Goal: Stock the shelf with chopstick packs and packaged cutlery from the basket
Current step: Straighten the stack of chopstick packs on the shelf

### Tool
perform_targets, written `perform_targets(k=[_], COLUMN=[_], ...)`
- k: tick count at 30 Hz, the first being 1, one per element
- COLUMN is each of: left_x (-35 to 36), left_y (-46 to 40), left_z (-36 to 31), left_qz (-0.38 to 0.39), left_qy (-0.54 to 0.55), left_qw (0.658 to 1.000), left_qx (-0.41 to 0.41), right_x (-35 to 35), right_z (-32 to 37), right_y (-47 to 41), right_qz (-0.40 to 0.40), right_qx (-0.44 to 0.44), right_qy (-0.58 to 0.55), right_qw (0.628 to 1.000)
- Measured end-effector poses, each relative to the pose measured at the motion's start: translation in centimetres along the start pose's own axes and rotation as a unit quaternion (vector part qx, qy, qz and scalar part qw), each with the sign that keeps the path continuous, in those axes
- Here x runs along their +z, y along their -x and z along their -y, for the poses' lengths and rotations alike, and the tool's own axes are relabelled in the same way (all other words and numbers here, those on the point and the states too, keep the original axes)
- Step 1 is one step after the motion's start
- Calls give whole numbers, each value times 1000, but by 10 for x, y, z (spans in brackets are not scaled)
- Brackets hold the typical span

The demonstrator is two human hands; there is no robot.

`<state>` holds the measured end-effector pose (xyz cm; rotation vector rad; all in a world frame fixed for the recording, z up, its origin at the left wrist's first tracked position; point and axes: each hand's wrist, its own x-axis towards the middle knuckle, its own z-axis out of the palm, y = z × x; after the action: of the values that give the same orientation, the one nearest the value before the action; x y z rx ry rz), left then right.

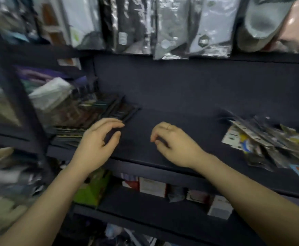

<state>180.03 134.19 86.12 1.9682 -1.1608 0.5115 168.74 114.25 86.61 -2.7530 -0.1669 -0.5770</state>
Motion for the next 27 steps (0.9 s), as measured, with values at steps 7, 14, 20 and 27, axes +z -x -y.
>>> perform_targets(k=[7, 14, 20, 27], left_x=[-81, -91, -79, -83], left_y=[22, 23, 17, -7], left_z=[74, 113, 116, 106], left_qz=[-4, 88, 131, -17], left_qy=[-77, -132, -239, -324], left_qw=[996, 987, 952, 939], left_qx=[-32, 21, 138, 117], right_x=[69, 90, 70, 55], right_z=[80, 84, 87, 96], right_y=[-134, -141, -116, -137], right_qz=[129, 99, -39, -281], right_qx=[-68, -55, -163, -33], right_qy=[88, 195, 236, 69], right_qw=[985, 974, 957, 957])
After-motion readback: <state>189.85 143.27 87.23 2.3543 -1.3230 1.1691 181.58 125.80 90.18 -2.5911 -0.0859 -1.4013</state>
